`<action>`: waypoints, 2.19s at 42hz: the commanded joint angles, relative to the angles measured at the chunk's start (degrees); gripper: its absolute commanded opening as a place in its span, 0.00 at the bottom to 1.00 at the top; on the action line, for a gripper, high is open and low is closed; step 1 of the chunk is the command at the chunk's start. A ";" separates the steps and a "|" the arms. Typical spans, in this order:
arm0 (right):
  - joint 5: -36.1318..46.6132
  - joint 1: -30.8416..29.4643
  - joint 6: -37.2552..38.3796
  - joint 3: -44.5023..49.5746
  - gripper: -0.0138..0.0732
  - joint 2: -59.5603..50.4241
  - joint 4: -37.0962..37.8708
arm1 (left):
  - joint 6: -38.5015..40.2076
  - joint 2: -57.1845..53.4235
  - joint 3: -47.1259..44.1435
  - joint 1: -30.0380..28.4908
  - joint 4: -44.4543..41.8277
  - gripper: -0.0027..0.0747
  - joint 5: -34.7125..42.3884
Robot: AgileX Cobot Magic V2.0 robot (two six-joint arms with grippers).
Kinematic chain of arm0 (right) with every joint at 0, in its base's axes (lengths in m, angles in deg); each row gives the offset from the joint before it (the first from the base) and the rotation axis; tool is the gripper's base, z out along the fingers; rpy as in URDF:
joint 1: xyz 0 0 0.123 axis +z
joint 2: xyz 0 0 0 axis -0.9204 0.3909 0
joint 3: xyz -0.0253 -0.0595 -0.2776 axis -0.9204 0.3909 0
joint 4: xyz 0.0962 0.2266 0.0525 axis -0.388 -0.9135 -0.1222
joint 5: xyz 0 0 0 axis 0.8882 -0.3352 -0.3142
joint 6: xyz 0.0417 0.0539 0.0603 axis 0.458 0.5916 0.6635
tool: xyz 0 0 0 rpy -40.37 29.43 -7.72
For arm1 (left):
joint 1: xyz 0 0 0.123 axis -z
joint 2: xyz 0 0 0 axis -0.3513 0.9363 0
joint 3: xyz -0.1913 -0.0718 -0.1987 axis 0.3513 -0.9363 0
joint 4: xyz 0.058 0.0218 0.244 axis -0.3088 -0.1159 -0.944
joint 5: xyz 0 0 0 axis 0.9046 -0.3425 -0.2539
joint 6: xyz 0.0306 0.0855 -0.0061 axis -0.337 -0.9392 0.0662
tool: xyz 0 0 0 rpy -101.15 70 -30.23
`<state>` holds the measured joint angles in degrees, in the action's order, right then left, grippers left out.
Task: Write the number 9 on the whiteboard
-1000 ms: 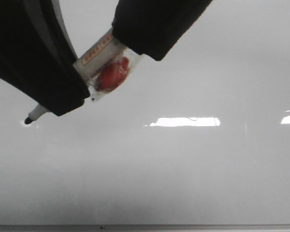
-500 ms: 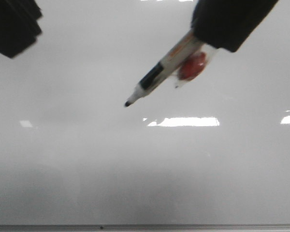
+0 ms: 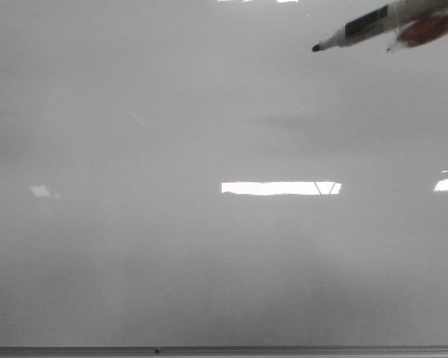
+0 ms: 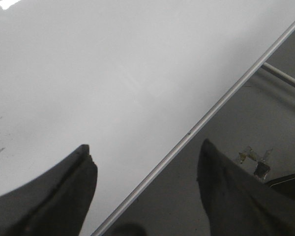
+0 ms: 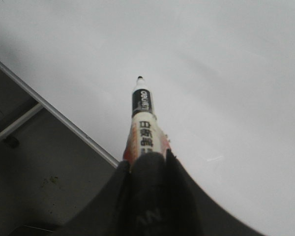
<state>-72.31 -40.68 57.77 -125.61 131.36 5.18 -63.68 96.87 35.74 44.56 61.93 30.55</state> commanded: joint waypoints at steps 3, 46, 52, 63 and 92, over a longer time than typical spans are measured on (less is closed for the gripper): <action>10.05 -0.07 0.19 -0.77 0.08 2.01 -1.08 | 0.73 -0.28 1.33 -0.22 1.78 0.60 4.53; 20.86 -2.09 0.77 -19.27 0.08 31.00 -1.80 | 0.73 -0.28 1.33 -0.22 1.78 0.60 4.53; 14.95 -0.33 0.71 -23.36 0.08 36.17 -1.80 | 0.76 -0.28 1.33 -0.22 1.83 0.60 4.53; 11.32 -2.64 1.26 -22.42 0.09 36.41 0.46 | 0.76 -0.28 1.33 -0.22 1.83 0.60 4.70; 3.96 -0.63 -0.08 -18.37 0.09 41.01 0.57 | 0.76 -0.28 1.33 -0.22 1.83 0.60 5.02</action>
<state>-68.66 -42.31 58.21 -144.39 173.08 5.17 -63.65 96.87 35.71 44.47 62.29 31.72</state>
